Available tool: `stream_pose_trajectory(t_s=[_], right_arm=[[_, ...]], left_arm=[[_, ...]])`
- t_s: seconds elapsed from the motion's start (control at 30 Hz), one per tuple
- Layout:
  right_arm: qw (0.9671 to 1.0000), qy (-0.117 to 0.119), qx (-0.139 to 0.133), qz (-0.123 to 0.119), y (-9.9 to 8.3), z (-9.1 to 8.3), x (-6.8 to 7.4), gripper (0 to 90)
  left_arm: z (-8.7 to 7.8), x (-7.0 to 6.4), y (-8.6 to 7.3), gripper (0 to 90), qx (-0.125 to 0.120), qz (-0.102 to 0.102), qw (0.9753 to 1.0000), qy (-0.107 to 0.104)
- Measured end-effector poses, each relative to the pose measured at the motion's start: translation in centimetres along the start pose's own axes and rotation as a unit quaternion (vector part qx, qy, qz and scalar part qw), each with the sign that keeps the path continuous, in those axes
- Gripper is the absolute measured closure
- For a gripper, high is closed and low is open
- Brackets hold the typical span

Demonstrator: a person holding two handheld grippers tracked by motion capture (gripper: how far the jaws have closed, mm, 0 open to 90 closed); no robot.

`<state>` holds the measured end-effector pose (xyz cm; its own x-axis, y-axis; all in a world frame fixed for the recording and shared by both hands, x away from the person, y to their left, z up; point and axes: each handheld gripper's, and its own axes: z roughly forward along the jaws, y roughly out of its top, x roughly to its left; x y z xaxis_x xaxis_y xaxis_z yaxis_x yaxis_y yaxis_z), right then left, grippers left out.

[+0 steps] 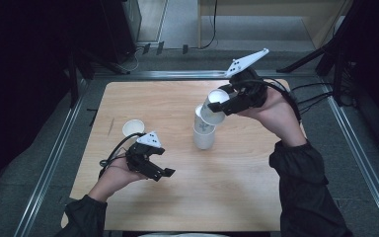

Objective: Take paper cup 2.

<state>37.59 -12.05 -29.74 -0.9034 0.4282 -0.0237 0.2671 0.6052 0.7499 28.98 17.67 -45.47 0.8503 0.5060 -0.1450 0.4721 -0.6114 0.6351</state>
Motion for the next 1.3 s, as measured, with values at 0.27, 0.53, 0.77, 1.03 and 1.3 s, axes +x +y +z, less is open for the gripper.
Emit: stream_pose_trajectory(t_s=[0.27, 0.53, 0.77, 1.03, 1.3], right_arm=[[0.9999, -0.002, 0.003, 0.011, -1.5, -1.3, -0.2, 35.7], [0.9996, -0.004, 0.009, 0.026, -3.7, -2.4, -0.2, 35.7], [0.9991, -0.004, 0.019, 0.039, -5.7, -2.4, 0.0, 35.7], [0.9986, -0.002, 0.014, 0.051, -7.5, -2.1, 0.8, 35.7], [0.9985, -0.006, 0.019, 0.051, -9.1, -1.4, 1.4, 35.7]], left_arm=[[0.4, 0.3, 1.1, 12.6, -0.003, 0.005, 0.9997, -0.022], [1.5, 0.5, 2.6, 13.0, -0.001, 0.03, 0.9989, -0.035], [2.1, 0.9, 3.5, 13.2, -0.007, 0.039, 0.9981, -0.046], [2.8, 1.3, 4.0, 13.8, -0.007, 0.048, 0.9976, -0.05], [3.1, 1.3, 4.1, 13.7, -0.01, 0.048, 0.9973, -0.055]])
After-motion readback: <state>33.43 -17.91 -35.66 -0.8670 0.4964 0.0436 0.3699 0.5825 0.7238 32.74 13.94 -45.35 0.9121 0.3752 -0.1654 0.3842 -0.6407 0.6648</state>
